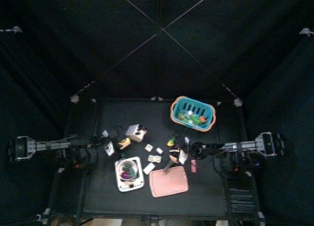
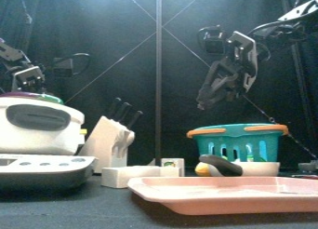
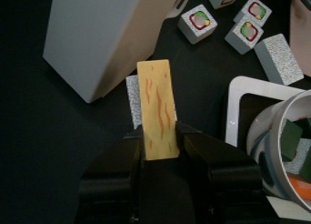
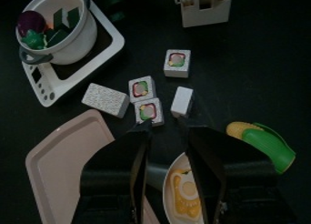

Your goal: Grab egg sushi

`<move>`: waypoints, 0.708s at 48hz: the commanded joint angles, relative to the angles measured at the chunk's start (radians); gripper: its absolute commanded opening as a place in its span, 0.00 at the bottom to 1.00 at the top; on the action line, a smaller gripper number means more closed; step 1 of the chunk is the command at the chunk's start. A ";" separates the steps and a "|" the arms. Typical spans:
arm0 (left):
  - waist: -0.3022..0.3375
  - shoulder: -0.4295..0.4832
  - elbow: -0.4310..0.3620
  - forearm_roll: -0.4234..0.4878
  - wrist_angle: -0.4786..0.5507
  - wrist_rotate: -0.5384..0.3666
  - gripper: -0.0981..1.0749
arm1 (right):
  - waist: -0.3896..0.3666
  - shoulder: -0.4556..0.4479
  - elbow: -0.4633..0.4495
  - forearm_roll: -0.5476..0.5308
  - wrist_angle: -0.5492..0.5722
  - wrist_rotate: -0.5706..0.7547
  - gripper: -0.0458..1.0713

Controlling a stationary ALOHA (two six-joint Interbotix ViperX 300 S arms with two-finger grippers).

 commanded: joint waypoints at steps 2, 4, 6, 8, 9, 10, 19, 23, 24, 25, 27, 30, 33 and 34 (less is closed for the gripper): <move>-0.002 -0.003 -0.012 -0.002 -0.005 0.002 0.53 | -0.003 -0.011 -0.006 0.000 -0.005 0.000 0.67; -0.002 -0.003 -0.012 -0.002 -0.005 0.002 0.53 | -0.002 -0.011 -0.006 0.000 -0.005 0.000 0.67; -0.003 -0.003 -0.014 -0.002 -0.005 0.002 0.53 | -0.003 -0.011 -0.006 0.000 -0.003 0.000 0.67; -0.006 -0.003 -0.018 -0.003 -0.005 0.002 0.53 | -0.003 -0.011 -0.006 0.000 -0.005 0.000 0.67; -0.009 -0.003 -0.020 -0.005 -0.005 0.002 0.53 | -0.003 -0.011 -0.008 0.000 -0.005 0.000 0.67; -0.012 -0.003 -0.020 -0.005 -0.006 0.002 0.53 | -0.003 -0.011 -0.006 0.000 -0.005 0.000 0.67; -0.023 -0.003 -0.018 -0.006 -0.006 0.002 0.53 | -0.003 -0.002 -0.006 -0.002 -0.005 -0.005 0.67; -0.035 -0.003 -0.025 -0.017 -0.012 0.002 0.53 | -0.005 0.003 -0.006 -0.005 -0.005 -0.005 0.67; -0.041 -0.003 -0.028 -0.021 -0.014 0.002 0.53 | -0.005 0.003 -0.006 -0.005 -0.005 -0.005 0.67; -0.048 -0.003 -0.031 -0.023 -0.014 0.002 0.53 | -0.005 0.005 -0.006 -0.003 -0.005 -0.005 0.67; -0.061 -0.003 -0.037 -0.026 -0.018 0.002 0.53 | -0.005 0.005 -0.005 -0.003 -0.005 -0.005 0.67; -0.077 -0.003 -0.046 -0.028 -0.021 0.002 0.53 | -0.005 0.003 -0.003 -0.003 -0.005 -0.005 0.67; -0.095 -0.003 -0.063 -0.029 -0.023 0.002 0.53 | -0.006 -0.003 -0.006 -0.008 -0.005 -0.006 0.67; -0.106 -0.003 -0.069 -0.031 -0.025 0.002 0.53 | -0.005 -0.006 -0.006 -0.009 -0.005 -0.008 0.67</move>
